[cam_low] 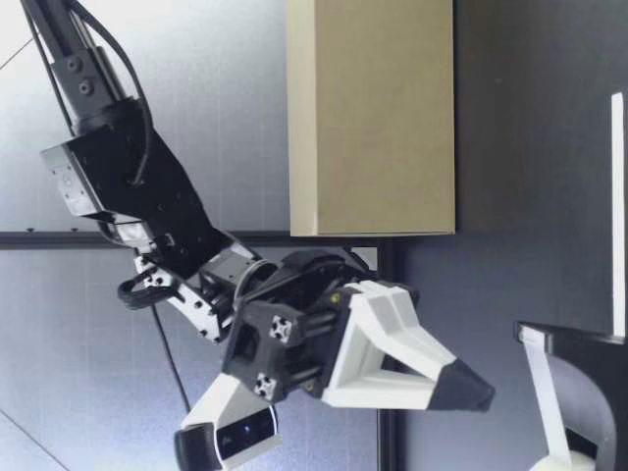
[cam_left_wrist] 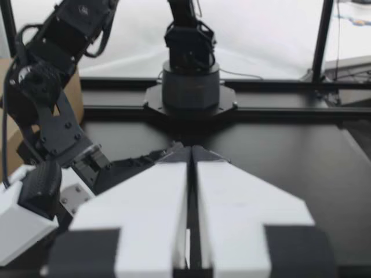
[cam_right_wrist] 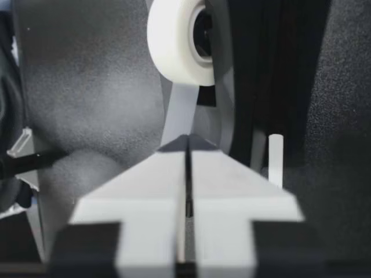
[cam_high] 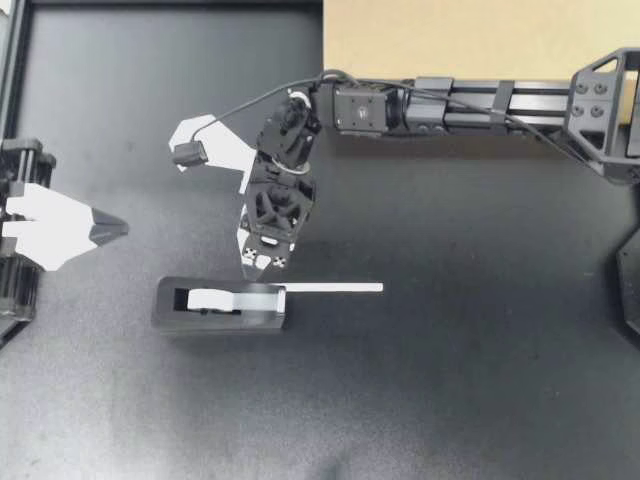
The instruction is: Cut a small piece of tape from the tape dispenser then place it on the cardboard box's edge.
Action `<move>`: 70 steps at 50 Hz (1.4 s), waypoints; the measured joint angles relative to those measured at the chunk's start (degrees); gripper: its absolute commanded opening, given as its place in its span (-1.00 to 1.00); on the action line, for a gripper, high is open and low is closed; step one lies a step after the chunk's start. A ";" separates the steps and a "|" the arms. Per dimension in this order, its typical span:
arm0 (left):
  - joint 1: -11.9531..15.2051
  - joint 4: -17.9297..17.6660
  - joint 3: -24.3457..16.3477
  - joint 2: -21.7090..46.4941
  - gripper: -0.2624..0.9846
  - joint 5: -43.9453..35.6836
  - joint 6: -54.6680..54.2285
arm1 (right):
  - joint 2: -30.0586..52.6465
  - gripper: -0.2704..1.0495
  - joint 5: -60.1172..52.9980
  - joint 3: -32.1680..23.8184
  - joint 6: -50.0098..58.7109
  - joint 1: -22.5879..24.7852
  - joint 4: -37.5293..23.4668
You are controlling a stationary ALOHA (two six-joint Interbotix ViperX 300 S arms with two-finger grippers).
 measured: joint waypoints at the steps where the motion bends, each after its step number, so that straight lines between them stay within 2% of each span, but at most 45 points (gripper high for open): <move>1: 0.00 0.00 0.09 0.00 -0.76 0.00 0.00 | -0.09 -0.27 0.00 -0.09 0.18 0.00 0.09; 9: 0.00 0.00 0.35 0.09 -0.76 0.00 0.00 | -0.09 0.16 -0.18 -0.09 1.32 0.09 0.09; 33: 0.00 0.00 0.53 0.00 -0.76 0.00 0.35 | 1.76 0.09 -0.79 -0.26 3.25 2.02 0.09; 56: 0.09 0.00 0.53 0.00 -0.76 0.00 0.26 | 1.85 -0.05 -0.26 -0.26 3.96 3.43 0.00; 70: 0.00 0.00 0.62 0.00 -0.76 0.00 0.26 | 1.93 -0.53 -1.14 -0.26 4.66 3.34 -1.67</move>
